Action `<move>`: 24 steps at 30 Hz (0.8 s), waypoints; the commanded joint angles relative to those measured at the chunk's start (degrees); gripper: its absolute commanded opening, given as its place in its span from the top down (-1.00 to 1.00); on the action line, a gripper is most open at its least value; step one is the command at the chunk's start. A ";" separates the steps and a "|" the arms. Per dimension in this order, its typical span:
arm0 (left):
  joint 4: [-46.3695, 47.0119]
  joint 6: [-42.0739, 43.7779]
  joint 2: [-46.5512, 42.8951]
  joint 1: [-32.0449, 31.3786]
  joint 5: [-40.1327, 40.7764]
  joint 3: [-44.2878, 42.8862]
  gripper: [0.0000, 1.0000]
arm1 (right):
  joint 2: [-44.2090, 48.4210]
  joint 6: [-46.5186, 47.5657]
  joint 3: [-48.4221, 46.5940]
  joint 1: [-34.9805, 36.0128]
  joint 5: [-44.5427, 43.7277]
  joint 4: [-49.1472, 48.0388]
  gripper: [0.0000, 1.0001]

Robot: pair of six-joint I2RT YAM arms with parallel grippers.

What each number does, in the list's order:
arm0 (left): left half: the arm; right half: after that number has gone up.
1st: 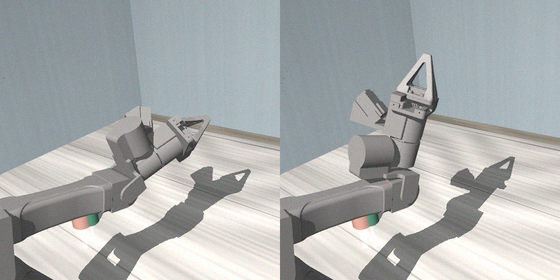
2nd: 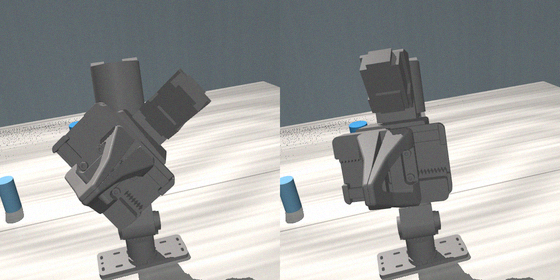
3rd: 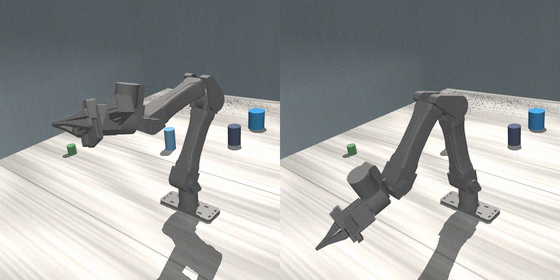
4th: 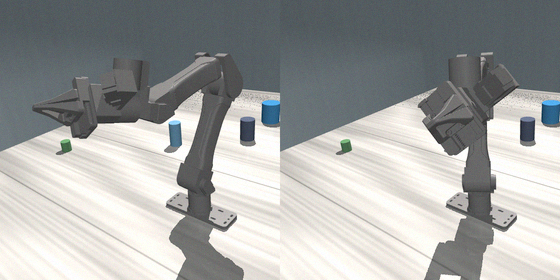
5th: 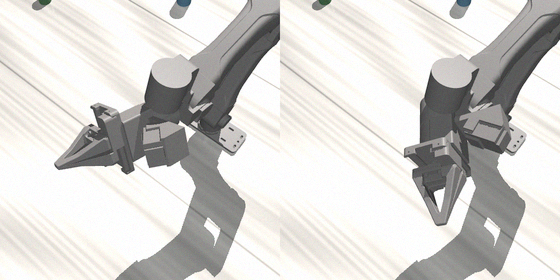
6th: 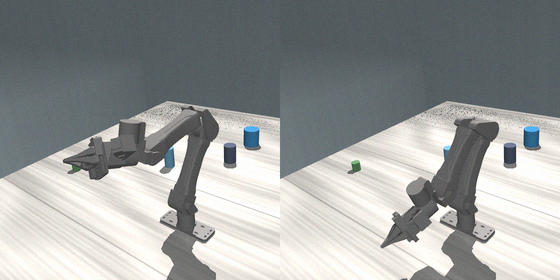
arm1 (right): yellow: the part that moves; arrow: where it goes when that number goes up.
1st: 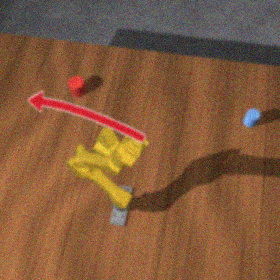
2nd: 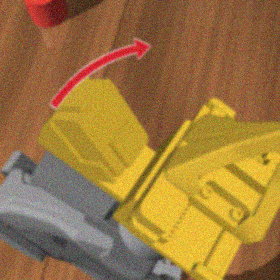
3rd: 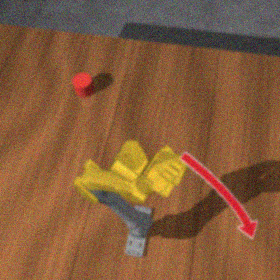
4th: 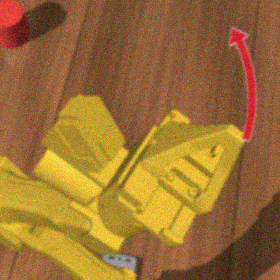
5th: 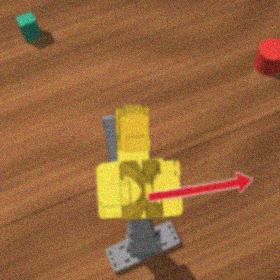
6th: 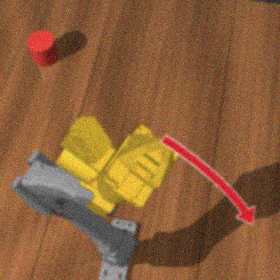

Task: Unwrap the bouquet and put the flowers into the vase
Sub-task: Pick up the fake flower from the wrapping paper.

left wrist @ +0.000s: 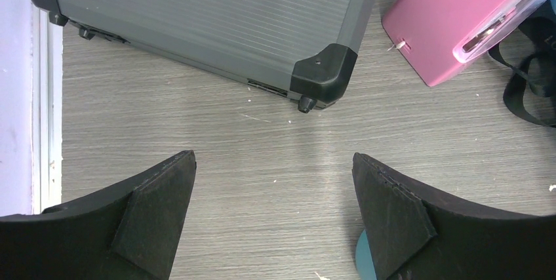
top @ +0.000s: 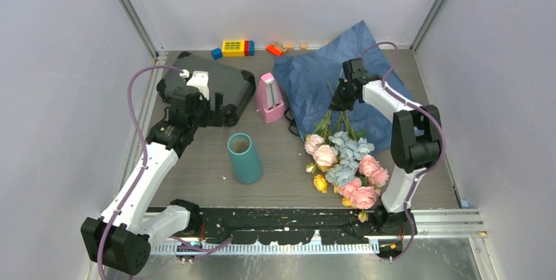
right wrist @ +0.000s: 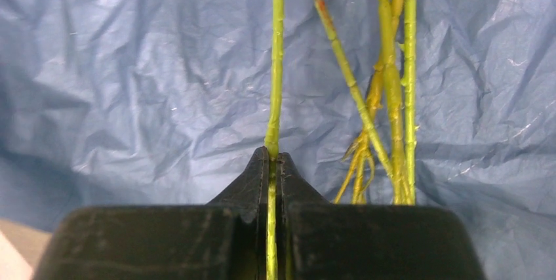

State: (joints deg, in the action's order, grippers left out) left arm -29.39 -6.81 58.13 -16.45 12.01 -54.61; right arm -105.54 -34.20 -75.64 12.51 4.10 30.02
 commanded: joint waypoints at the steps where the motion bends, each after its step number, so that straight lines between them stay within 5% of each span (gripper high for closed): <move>1: 2.67 0.74 -1.10 -0.08 0.65 0.03 -0.83 | 6.79 -1.89 -2.04 -0.31 3.32 -1.43 1.00; 11: 2.83 0.70 -1.94 -0.11 -0.15 0.14 -0.83 | 12.55 -4.67 -0.97 -2.16 8.64 -2.26 1.00; 20: 15.46 0.06 -11.34 -0.37 -27.37 5.53 -0.84 | 14.59 -6.50 -4.01 -4.99 26.01 -3.32 1.00; 24: 17.87 3.37 -11.67 -3.23 -32.05 4.88 -0.85 | 16.12 -6.19 -4.96 -5.00 33.95 -0.59 1.00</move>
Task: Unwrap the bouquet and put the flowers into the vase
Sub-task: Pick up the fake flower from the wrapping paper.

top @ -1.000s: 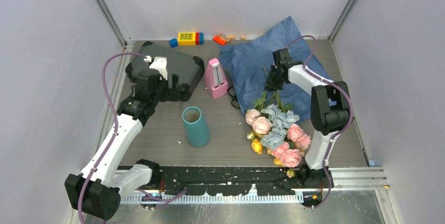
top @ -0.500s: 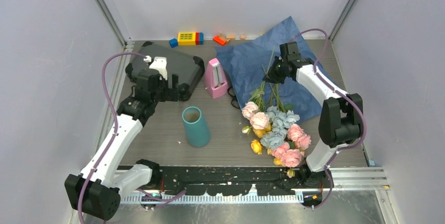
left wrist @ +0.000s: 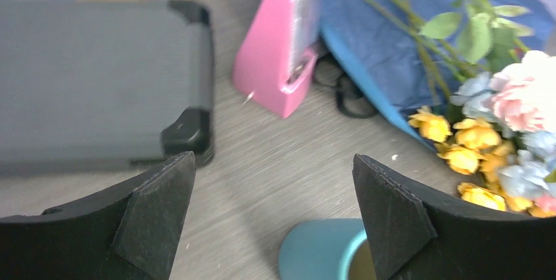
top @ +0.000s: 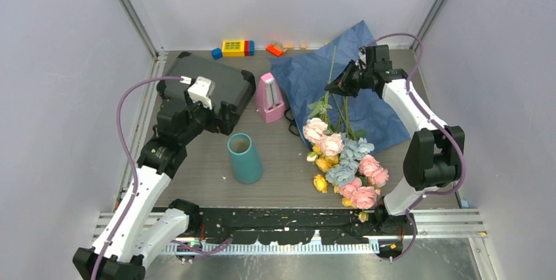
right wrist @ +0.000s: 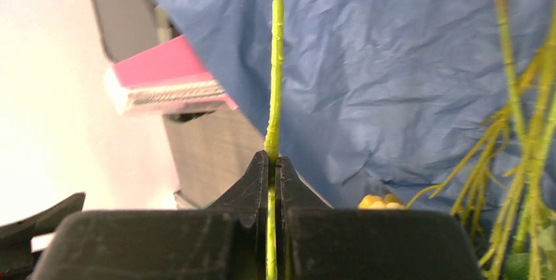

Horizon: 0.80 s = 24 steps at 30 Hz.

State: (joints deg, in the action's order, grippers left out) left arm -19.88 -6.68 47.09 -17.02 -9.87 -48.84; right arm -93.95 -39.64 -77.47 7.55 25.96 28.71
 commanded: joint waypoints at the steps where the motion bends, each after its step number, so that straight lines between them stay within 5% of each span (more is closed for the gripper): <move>1: 8.01 4.84 -0.24 -4.20 -10.02 -1.52 -0.84 | 5.26 -0.78 -3.03 -0.01 13.72 1.04 0.99; 7: 7.06 17.61 2.40 -16.56 -3.91 -4.64 -0.80 | 7.60 1.90 -2.91 1.42 25.38 5.57 0.99; 19: 12.99 29.87 9.57 -30.24 -8.37 -9.29 -0.74 | 7.83 3.63 -2.19 5.93 33.24 12.15 1.00; 24: 12.46 37.36 13.44 -39.75 -2.74 -11.50 -0.80 | 7.25 5.01 -2.05 7.92 35.22 14.08 1.00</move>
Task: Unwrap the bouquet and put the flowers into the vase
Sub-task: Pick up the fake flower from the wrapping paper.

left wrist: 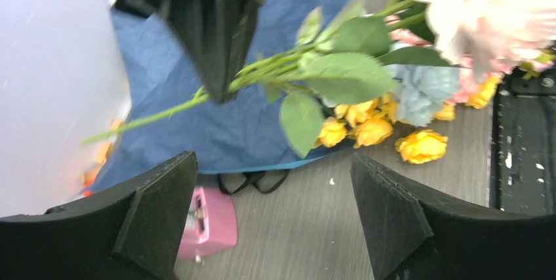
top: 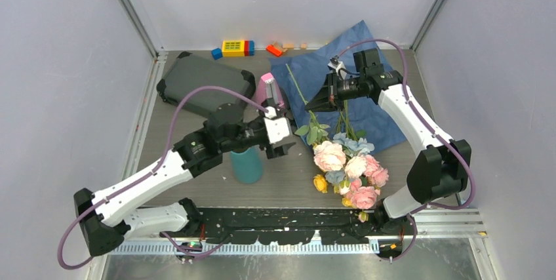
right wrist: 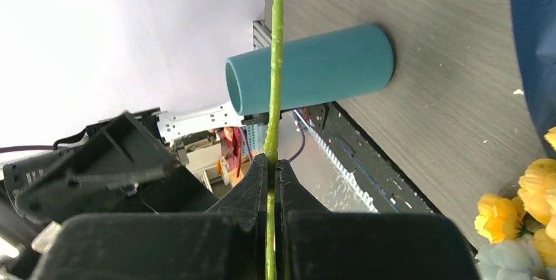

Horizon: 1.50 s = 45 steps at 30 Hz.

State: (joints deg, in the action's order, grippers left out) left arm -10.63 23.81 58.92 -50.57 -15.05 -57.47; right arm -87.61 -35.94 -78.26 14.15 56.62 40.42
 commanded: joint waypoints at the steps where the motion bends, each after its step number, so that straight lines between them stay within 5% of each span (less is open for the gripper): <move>1: 3.17 7.66 2.32 -7.64 3.15 -3.17 -0.81 | 0.70 1.49 -1.08 1.45 4.86 2.63 1.00; 8: 3.63 18.90 5.90 -15.21 9.67 -2.95 -0.84 | 0.14 4.20 -1.03 1.76 6.65 7.07 1.00; 24: 14.17 23.79 13.28 -18.71 10.01 -4.79 -0.75 | 0.82 6.07 0.39 2.71 6.05 9.42 1.00; 45: 11.72 24.53 19.59 -20.83 13.52 -8.11 0.95 | 1.22 4.60 0.46 2.72 6.96 8.43 1.00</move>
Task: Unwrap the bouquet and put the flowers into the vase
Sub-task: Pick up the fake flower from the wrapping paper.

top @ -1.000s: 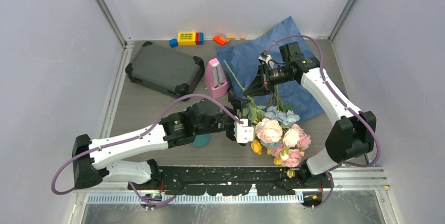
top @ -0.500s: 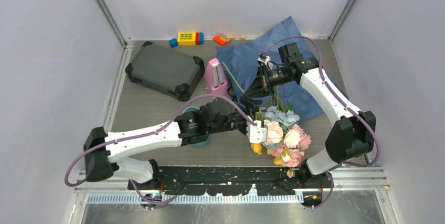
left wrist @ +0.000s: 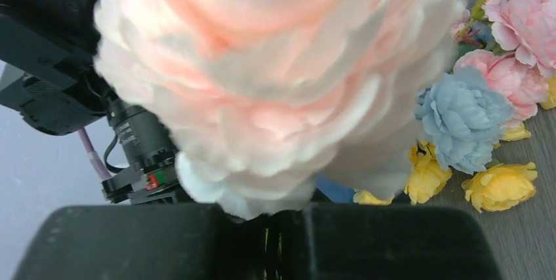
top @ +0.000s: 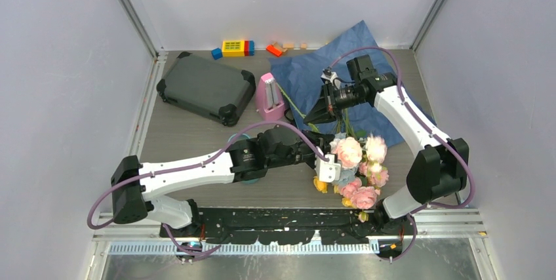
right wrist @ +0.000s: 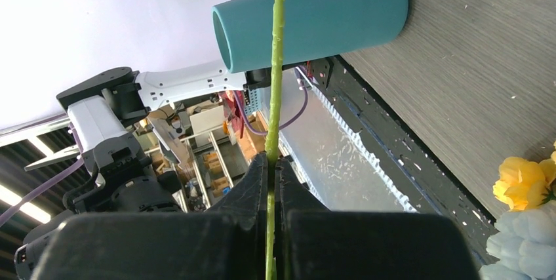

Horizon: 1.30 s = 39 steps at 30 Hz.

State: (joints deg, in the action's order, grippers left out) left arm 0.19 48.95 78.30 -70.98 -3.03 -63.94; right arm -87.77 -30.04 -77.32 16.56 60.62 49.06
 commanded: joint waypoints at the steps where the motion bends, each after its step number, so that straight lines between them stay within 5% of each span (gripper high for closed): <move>1: 1.02 -0.69 0.20 -0.43 1.75 -1.45 1.00 | 1.37 -1.33 -0.47 0.27 3.04 -0.32 1.00; 5: 1.89 -2.06 -0.07 -0.44 2.53 -0.95 1.00 | 1.02 -1.75 -0.62 0.05 2.11 -0.39 0.94; 11: 2.23 -5.97 -1.21 -0.34 5.82 -0.63 1.00 | 2.68 -2.39 -1.17 -2.32 -3.15 -1.48 -0.15; 13: 2.79 -7.20 -1.88 -0.30 5.85 -0.17 1.00 | 4.04 -3.48 -0.87 -3.99 -5.40 -3.51 -0.36; 22: 3.79 -19.23 -4.31 4.01 1.72 -0.83 1.00 | 11.49 -7.03 -2.52 -11.10 -22.15 -11.40 -0.57; 31: 3.51 -38.27 -6.78 12.52 -0.28 -5.08 1.00 | 17.17 -2.59 -3.02 -13.99 -49.03 -11.24 -0.61; 39: 1.38 -56.95 -10.20 18.36 8.13 -13.58 1.00 | 20.27 -0.02 0.18 -14.02 -53.99 -10.73 -0.61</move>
State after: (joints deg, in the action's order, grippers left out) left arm -0.86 5.74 73.45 -55.55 -0.86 -72.44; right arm -69.78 -32.29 -78.28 2.52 11.94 39.46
